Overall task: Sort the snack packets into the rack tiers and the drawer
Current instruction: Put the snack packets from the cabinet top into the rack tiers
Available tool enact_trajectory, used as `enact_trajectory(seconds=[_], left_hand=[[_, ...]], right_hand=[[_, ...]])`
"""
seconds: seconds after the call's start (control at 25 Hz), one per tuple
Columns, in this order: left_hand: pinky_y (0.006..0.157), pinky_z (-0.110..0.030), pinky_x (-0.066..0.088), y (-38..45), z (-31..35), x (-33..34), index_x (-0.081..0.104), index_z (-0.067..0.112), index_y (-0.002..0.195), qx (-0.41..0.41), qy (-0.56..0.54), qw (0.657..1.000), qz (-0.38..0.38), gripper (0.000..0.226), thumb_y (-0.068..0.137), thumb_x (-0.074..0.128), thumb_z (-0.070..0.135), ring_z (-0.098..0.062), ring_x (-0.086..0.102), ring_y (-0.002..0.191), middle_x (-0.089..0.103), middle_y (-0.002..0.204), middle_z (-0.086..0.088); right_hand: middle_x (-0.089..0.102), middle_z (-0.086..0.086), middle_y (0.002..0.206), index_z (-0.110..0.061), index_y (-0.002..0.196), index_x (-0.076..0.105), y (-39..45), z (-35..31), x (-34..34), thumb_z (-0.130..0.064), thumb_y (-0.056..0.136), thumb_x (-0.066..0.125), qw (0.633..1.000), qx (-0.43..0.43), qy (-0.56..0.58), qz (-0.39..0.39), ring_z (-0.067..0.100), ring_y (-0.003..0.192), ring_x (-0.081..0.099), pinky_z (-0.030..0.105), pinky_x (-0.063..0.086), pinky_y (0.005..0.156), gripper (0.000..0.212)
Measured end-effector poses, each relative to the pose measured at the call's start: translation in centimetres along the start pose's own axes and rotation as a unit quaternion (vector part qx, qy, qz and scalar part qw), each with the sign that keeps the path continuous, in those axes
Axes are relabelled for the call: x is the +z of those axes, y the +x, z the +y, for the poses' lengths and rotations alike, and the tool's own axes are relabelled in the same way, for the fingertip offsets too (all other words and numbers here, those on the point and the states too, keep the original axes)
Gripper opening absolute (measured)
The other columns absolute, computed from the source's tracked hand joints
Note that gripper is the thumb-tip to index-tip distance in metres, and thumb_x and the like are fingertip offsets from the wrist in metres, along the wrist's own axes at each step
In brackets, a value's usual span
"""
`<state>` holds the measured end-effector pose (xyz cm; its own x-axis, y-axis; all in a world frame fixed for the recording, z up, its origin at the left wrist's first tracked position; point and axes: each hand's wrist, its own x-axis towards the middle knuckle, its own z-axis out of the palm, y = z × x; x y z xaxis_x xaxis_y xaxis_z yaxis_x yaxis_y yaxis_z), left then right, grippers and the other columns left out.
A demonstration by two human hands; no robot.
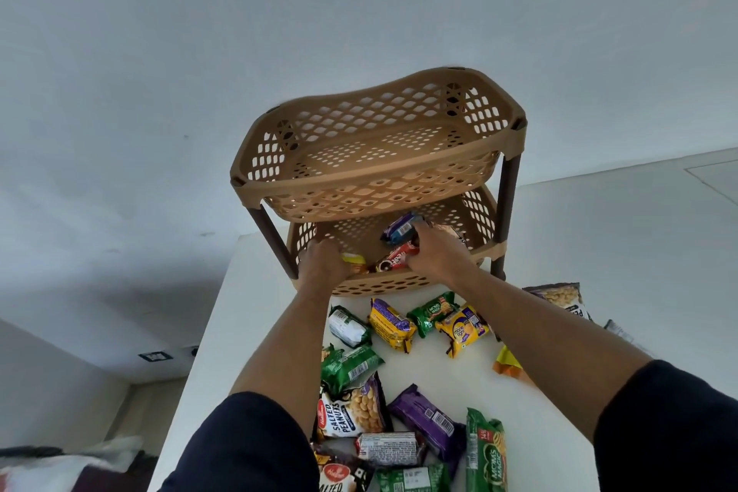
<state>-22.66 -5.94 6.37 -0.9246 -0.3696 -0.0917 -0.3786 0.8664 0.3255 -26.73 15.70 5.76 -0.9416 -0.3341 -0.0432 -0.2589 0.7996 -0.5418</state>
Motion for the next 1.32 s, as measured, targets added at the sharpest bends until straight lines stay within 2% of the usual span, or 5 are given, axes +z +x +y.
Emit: enact_trajectory(seconds=[0.16, 0.4, 0.56, 0.72, 1.32], left_hand=[[0.108, -0.044, 0.042, -1.8, 0.7, -0.9, 0.071, 0.013, 0.118, 0.009, -0.036, 0.999, 0.006, 0.038, 0.081, 0.062, 0.012, -0.037, 0.048, 0.131, 0.066, 0.125, -0.016], [0.064, -0.033, 0.049, -7.8, 1.4, 0.1, 0.072, 0.010, 0.088, 0.196, 0.000, 0.952, 0.235, 0.016, 0.087, 0.059, 0.021, -0.027, 0.062, 0.085, 0.068, 0.090, -0.008], [0.051, -0.025, 0.037, -10.8, 0.9, 0.8, 0.064, 0.012, 0.070, 0.249, 0.088, 0.964, 0.012, 0.031, 0.086, 0.063, 0.038, -0.026, 0.062, 0.067, 0.062, 0.067, -0.002], [0.086, -0.044, 0.056, -13.1, 0.3, 0.4, 0.072, 0.010, 0.101, 0.175, 0.204, 0.932, -0.245, 0.059, 0.077, 0.071, 0.064, -0.026, 0.064, 0.096, 0.070, 0.102, -0.007], [0.091, -0.044, 0.054, -18.1, -3.4, 3.1, 0.059, 0.013, 0.117, 0.164, 0.271, 0.928, -0.199, 0.054, 0.072, 0.084, 0.027, -0.031, 0.061, 0.114, 0.065, 0.119, -0.011]], right_hand=[[0.071, 0.003, 0.117, -0.025, 0.140, 0.049, -3.1, 0.3, -1.7, -0.033, 0.093, 0.061, 0.993, -0.056, -0.015, 0.102, 0.025, 0.107, 0.066, 0.044, 0.057, 0.086, 0.049], [0.074, -0.003, 0.080, -0.019, 0.100, 0.074, -8.8, 1.2, -1.0, -0.029, 0.095, 0.066, 0.955, -0.250, 0.028, 0.155, 0.015, 0.071, 0.068, 0.037, 0.056, 0.060, 0.014], [0.068, -0.005, 0.064, -0.021, 0.076, 0.073, -12.3, 2.5, 1.8, -0.044, 0.088, 0.073, 0.950, -0.292, -0.063, 0.094, 0.019, 0.061, 0.065, 0.025, 0.039, 0.053, 0.027], [0.071, -0.007, 0.075, -0.027, 0.090, 0.074, -14.9, 1.7, 3.2, -0.057, 0.086, 0.069, 0.944, -0.310, -0.101, -0.050, 0.012, 0.073, 0.064, 0.027, 0.046, 0.062, 0.031], [0.059, -0.002, 0.117, -0.030, 0.131, 0.053, -18.8, 0.4, 6.2, -0.072, 0.081, 0.062, 0.888, -0.356, -0.234, -0.176, 0.025, 0.096, 0.063, 0.034, 0.048, 0.071, 0.066]])
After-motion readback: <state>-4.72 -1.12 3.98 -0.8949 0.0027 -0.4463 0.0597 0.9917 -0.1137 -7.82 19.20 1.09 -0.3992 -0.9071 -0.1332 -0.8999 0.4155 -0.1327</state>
